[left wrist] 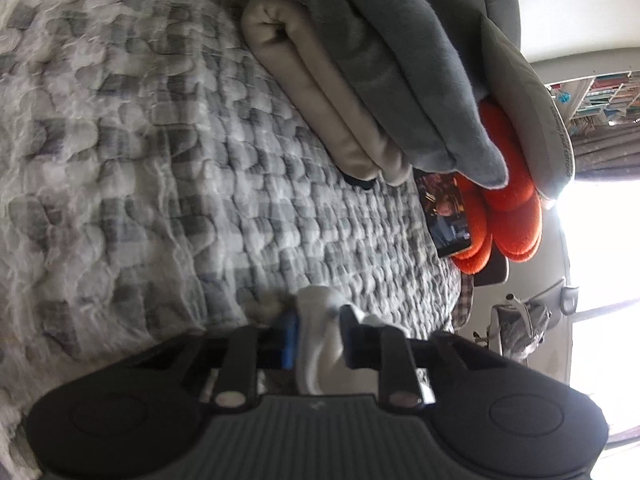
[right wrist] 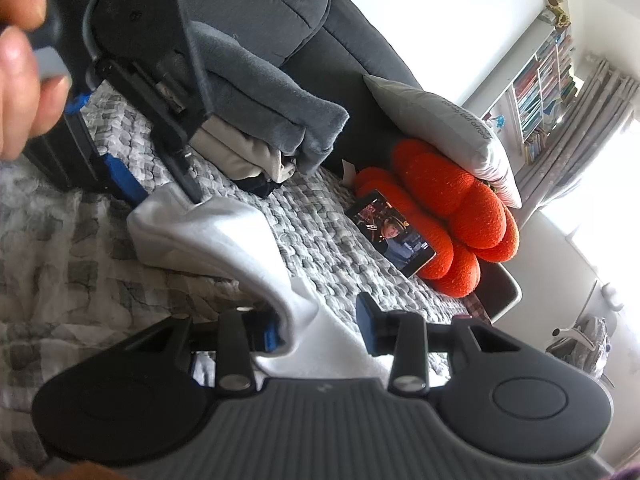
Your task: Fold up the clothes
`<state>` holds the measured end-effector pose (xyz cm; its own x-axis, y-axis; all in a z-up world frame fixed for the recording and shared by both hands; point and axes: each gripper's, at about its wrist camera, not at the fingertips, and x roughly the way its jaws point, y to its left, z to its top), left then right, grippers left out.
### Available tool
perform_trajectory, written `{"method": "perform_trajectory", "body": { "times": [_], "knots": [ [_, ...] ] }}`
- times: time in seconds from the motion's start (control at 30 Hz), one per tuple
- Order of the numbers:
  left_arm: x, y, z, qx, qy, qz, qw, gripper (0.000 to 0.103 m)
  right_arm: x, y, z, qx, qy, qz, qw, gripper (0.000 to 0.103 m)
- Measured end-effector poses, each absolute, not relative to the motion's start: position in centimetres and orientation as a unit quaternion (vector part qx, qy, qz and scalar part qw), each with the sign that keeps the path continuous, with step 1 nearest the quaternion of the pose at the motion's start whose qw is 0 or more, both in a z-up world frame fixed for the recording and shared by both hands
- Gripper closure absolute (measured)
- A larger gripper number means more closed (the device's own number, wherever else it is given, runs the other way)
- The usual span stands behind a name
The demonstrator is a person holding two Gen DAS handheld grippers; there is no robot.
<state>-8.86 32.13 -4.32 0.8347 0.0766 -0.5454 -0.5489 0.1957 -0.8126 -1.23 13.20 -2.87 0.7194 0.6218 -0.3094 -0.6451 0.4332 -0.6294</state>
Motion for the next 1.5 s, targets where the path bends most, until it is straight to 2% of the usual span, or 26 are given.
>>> {"method": "perform_trajectory", "body": {
  "times": [0.03, 0.13, 0.27, 0.43, 0.5, 0.67, 0.93, 1.1, 1.23, 1.4, 1.47, 1.5],
  "knots": [
    [-8.8, 32.2, -4.4, -0.597, 0.197, 0.211, 0.749, 0.092, -1.2, 13.2, -2.9, -0.379, 0.015, 0.374, 0.846, 0.063],
    [-8.7, 32.3, -4.3, -0.590, 0.194, 0.211, 0.754, 0.096, -1.3, 13.2, -2.9, -0.379, 0.014, 0.373, 0.847, 0.063],
    [-9.7, 32.9, -3.6, -0.588, 0.169, 0.224, 0.758, 0.098, -1.3, 13.2, -2.9, -0.379, 0.012, 0.371, 0.847, 0.061],
    [-13.6, 33.9, -1.4, -0.580, 0.073, 0.243, 0.775, 0.099, -1.6, 13.0, -2.9, -0.377, 0.000, 0.367, 0.850, 0.050],
    [-14.4, 34.2, -0.3, -0.547, 0.039, 0.258, 0.796, 0.099, -1.7, 12.8, -2.9, -0.376, -0.009, 0.364, 0.852, 0.048],
    [-14.9, 35.0, -1.6, -0.551, 0.042, 0.283, 0.784, 0.099, -2.5, 13.0, -2.9, -0.385, -0.021, 0.352, 0.853, 0.047],
    [-16.3, 34.5, -2.8, -0.549, 0.054, 0.299, 0.779, 0.098, -3.4, 8.9, 1.2, -0.251, 0.118, 0.430, 0.859, 0.046],
    [-16.6, 34.7, -3.4, -0.547, 0.056, 0.299, 0.780, 0.098, -2.3, 5.1, 1.6, -0.198, 0.184, 0.405, 0.873, 0.046],
    [-16.5, 34.4, -3.1, -0.539, 0.070, 0.293, 0.787, 0.098, -0.9, 2.5, 0.8, -0.121, 0.282, 0.390, 0.868, 0.045],
    [-18.3, 34.0, -4.1, -0.593, 0.150, 0.301, 0.731, 0.097, -0.2, 0.2, 2.5, -0.042, 0.311, 0.438, 0.842, 0.044],
    [-19.3, 33.8, -4.2, -0.601, 0.153, 0.295, 0.727, 0.096, 1.0, -0.7, 4.4, -0.010, 0.308, 0.445, 0.841, 0.039],
    [-19.5, 33.9, -4.0, -0.599, 0.156, 0.294, 0.728, 0.096, 1.6, -1.1, 5.3, 0.005, 0.305, 0.447, 0.841, 0.033]
  ]
}}
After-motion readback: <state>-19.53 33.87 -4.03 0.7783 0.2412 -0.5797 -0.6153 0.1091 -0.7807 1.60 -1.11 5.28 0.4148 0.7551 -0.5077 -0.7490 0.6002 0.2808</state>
